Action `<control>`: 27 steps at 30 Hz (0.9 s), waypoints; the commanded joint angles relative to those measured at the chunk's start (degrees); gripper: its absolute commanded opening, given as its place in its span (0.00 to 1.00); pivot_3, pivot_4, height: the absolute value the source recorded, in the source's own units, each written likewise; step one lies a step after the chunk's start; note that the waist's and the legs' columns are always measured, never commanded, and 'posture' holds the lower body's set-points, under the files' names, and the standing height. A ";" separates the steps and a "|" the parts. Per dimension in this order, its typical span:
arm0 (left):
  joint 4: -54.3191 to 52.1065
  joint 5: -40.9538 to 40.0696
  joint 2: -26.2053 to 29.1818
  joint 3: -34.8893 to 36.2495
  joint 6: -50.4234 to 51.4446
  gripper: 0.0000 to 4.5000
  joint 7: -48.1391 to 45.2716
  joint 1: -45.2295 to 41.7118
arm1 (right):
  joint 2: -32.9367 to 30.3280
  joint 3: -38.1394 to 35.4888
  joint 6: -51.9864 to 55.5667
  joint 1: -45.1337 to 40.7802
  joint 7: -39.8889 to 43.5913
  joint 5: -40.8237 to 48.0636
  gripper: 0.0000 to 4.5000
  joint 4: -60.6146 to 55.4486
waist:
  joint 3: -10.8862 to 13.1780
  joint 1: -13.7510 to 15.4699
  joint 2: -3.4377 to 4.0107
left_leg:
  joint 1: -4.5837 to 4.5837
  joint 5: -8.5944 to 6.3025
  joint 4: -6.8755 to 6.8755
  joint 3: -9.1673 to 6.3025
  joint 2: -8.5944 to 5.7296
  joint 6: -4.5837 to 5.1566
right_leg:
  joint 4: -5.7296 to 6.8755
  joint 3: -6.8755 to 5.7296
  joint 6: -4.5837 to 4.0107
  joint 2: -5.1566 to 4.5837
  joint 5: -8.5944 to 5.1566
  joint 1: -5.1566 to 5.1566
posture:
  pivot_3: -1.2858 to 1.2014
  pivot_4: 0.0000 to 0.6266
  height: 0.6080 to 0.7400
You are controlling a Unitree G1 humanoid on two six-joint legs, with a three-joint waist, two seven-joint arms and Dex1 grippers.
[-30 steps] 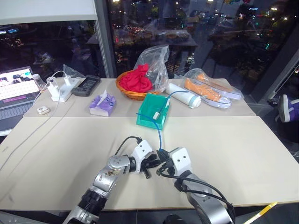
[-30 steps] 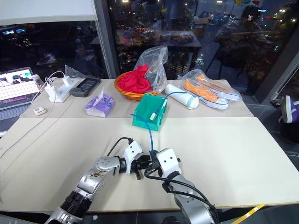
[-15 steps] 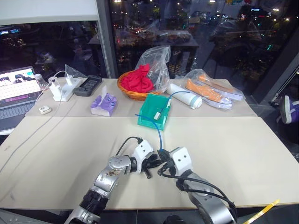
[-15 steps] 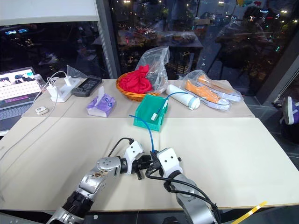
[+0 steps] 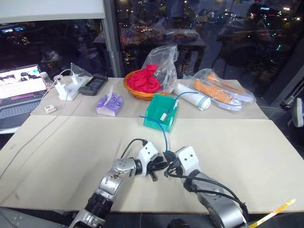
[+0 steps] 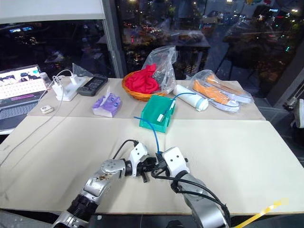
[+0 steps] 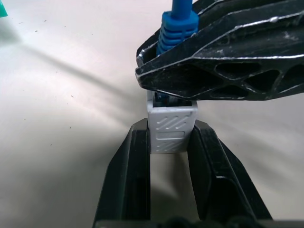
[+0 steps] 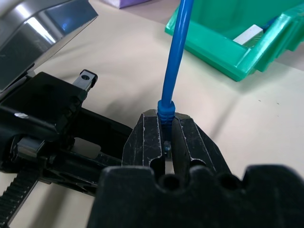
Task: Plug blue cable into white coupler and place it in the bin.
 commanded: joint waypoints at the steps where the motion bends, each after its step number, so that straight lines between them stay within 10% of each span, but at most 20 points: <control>1: -5.39 -3.66 -1.64 5.22 -5.32 0.14 1.20 -5.26 | -3.76 0.03 14.94 3.93 -0.11 -2.02 0.00 9.69 | 0.12 0.27 0.20 | -0.29 0.08 0.00 0.00 -0.05 -0.13 | 0.03 0.08 0.10 0.00 0.06 -0.29 | 0.52 0.24 0.86; 11: -7.57 -5.08 -2.71 5.81 -5.01 0.14 2.12 -6.35 | -3.54 -1.36 15.00 1.92 -0.55 -1.58 0.00 10.35 | 0.79 0.51 0.28 | -0.83 0.32 0.01 -0.05 -0.10 -0.54 | -0.01 0.15 0.58 0.00 0.39 -0.69 | 0.52 0.24 0.86; 17: -8.58 -6.17 -2.64 5.94 -4.37 0.63 1.47 -6.17 | -3.30 -2.06 14.95 2.49 -1.08 -1.55 0.00 10.45 | 0.94 0.95 0.06 | -0.88 0.33 0.02 -0.11 -0.12 -0.56 | -0.12 0.13 0.59 -0.02 0.40 -0.66 | 0.52 0.24 0.86; 27: -11.48 -6.96 -0.69 7.70 -3.45 0.63 1.13 -3.29 | -0.81 -11.52 14.50 -0.54 0.93 6.14 0.00 1.60 | 1.11 1.70 -0.16 | -0.98 0.34 0.00 -0.14 -0.12 -0.59 | -0.48 0.11 0.67 -0.04 0.49 -0.56 | 0.52 0.24 0.86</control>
